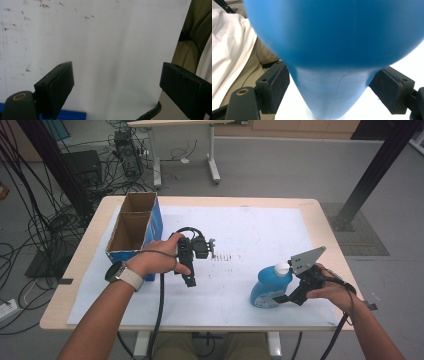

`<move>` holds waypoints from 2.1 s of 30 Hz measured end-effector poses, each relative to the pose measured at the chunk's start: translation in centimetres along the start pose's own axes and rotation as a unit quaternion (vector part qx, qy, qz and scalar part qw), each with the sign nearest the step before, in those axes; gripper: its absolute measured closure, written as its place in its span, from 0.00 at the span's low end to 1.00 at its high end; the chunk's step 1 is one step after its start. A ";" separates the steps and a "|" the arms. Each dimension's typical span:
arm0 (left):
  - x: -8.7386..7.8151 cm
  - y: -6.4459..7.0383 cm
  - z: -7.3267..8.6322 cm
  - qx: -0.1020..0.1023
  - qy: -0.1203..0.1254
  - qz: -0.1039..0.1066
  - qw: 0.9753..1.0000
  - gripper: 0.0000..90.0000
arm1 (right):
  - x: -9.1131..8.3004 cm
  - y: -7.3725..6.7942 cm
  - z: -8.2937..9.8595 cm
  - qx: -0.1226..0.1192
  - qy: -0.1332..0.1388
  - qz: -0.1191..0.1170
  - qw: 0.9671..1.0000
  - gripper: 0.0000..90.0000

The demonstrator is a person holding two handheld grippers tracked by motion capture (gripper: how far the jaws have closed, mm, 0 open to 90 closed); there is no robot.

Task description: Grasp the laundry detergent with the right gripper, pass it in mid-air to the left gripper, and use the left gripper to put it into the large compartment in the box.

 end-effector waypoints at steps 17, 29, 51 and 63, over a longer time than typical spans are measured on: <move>0.1 0.0 0.0 -0.001 0.001 0.000 1.000 0.14 | 0.4 -0.1 0.1 0.000 0.012 -0.001 1.000 0.24; 0.1 0.0 0.0 -0.003 0.001 0.001 1.000 0.14 | 0.7 -0.2 0.1 0.000 0.023 -0.003 1.000 0.26; 0.2 -0.1 0.0 -0.002 0.001 0.001 1.000 0.14 | 1.1 -0.3 0.4 0.005 0.036 -0.009 0.999 0.30; 0.3 -0.1 0.1 -0.003 0.002 0.002 1.000 0.14 | 1.3 -0.3 0.4 0.006 0.043 -0.008 0.999 0.32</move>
Point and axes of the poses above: each handheld gripper's, and its own axes: x roughly forward along the jaws, z roughly out of its underside, y roughly to its right, the point moved 8 cm from there along x, roughly forward along the jaws, and after that the axes turned 6 degrees about z, right-handed, at the moved point
